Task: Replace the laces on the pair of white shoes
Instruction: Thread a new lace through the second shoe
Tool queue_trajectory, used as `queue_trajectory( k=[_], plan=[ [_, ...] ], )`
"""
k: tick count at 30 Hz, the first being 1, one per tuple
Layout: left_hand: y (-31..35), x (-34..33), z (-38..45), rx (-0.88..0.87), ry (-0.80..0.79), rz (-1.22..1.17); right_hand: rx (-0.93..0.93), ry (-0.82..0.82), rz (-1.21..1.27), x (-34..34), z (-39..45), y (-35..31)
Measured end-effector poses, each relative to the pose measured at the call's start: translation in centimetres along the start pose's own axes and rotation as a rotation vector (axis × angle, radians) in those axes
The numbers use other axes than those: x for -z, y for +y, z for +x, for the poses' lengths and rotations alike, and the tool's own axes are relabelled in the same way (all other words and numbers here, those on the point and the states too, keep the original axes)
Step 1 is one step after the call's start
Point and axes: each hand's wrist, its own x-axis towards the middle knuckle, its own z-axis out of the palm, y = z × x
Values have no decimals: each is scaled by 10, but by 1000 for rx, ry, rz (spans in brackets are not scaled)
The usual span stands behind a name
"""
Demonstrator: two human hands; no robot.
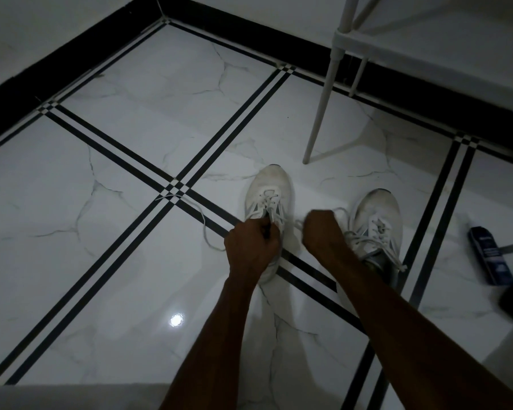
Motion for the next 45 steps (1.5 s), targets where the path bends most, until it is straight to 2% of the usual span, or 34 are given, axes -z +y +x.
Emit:
queue_trajectory(
  k=[3, 4, 6, 7, 9, 10, 13, 16, 18, 20, 22, 25, 29, 33, 35, 37, 41, 42, 45],
  plan=[
    [0, 0, 1, 8, -1, 7, -73, 42, -67, -5, -14, 13],
    [0, 0, 1, -1, 2, -1, -64, 6, -44, -1, -11, 9],
    [4, 2, 0, -15, 5, -9, 41, -55, 114, 5, 4, -4],
    [5, 3, 0, -17, 9, -16, 105, -9, 186, 7, 12, -11],
    [4, 5, 1, -15, 14, -33, 154, 86, 163, 8, 18, -20],
    [3, 4, 1, -10, 11, -34, 137, 87, 119, 6, 17, -19],
    [-4, 3, 2, 25, -1, -3, -60, -49, -63, -1, 9, -2],
    [-7, 2, 6, 46, -7, 10, -68, -128, -47, 1, 9, 12],
    [-5, 2, 6, 34, -8, 7, 6, -158, 72, 10, 15, 11],
    [-8, 1, 5, 17, -4, 6, 90, -186, 341, 17, 17, 3],
    [-9, 1, 5, 7, -5, -5, 122, -109, 448, 19, 17, -5],
    [-10, 0, 6, 6, -3, -26, 134, -19, 406, 17, 19, -5],
    [-8, 0, 4, 8, -12, -26, 110, -39, 426, 16, 15, -5],
    [-7, 1, 3, 20, -21, -19, 2, -90, 257, 6, 12, -4],
    [-3, 2, 2, 19, -19, -30, -25, -114, 254, 6, 11, -1],
    [-1, 6, 3, 10, -9, -67, -53, -134, 373, 14, 12, 1],
    [6, 18, 16, -37, 47, -150, -93, -181, 779, 53, 13, -2],
    [9, 19, 25, -87, 10, -196, -80, -190, 840, 65, 13, -3],
    [21, 18, 55, -230, -258, -335, -9, -200, 922, 92, 12, -5]
  ],
)
